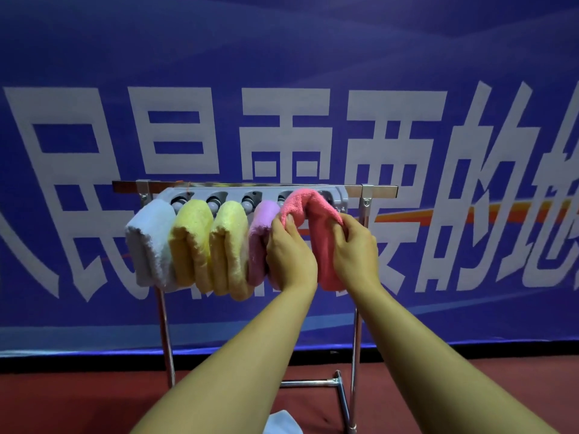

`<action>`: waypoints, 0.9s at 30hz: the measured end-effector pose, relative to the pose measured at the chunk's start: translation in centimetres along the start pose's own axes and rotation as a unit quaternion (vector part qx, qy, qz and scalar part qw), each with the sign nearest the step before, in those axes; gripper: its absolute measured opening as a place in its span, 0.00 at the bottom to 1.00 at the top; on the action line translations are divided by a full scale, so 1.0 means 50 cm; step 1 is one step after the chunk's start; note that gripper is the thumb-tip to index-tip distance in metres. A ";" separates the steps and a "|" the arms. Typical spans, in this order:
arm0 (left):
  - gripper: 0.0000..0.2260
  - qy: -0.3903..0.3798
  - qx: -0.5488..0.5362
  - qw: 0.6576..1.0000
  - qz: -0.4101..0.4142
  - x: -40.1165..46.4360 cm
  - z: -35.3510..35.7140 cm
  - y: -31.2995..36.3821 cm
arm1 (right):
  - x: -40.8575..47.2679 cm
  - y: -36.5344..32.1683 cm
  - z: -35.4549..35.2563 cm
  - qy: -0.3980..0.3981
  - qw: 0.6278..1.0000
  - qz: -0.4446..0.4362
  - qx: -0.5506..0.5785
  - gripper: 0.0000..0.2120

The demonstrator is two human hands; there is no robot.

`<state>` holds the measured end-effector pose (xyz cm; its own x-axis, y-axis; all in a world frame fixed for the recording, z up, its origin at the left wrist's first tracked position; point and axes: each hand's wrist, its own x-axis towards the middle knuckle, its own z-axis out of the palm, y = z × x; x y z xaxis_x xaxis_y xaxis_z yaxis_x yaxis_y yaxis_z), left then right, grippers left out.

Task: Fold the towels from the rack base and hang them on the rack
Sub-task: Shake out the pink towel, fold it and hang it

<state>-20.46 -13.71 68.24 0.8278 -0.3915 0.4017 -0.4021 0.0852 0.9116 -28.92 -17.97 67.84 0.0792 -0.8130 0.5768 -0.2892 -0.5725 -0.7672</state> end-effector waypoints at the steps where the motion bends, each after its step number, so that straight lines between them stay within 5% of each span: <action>1: 0.17 -0.005 0.004 1.000 0.006 0.005 0.008 -0.015 | -0.002 0.010 0.007 -0.003 1.000 0.003 -0.007 0.14; 18: 0.17 -0.320 -0.055 0.945 -0.030 -0.005 -0.007 -0.182 | -0.090 0.110 0.056 -0.125 0.991 0.043 0.018 0.15; 27: 0.25 -0.386 0.144 0.911 0.003 -0.062 -0.109 -0.324 | -0.205 0.177 0.050 -0.169 0.971 0.112 -0.130 0.26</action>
<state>-14.37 -8.86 52.72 0.3488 -0.9289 0.1245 -0.5830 -0.1111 0.8048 -29.92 -14.96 54.41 0.2813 -0.9277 0.2454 -0.5630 -0.3667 -0.7407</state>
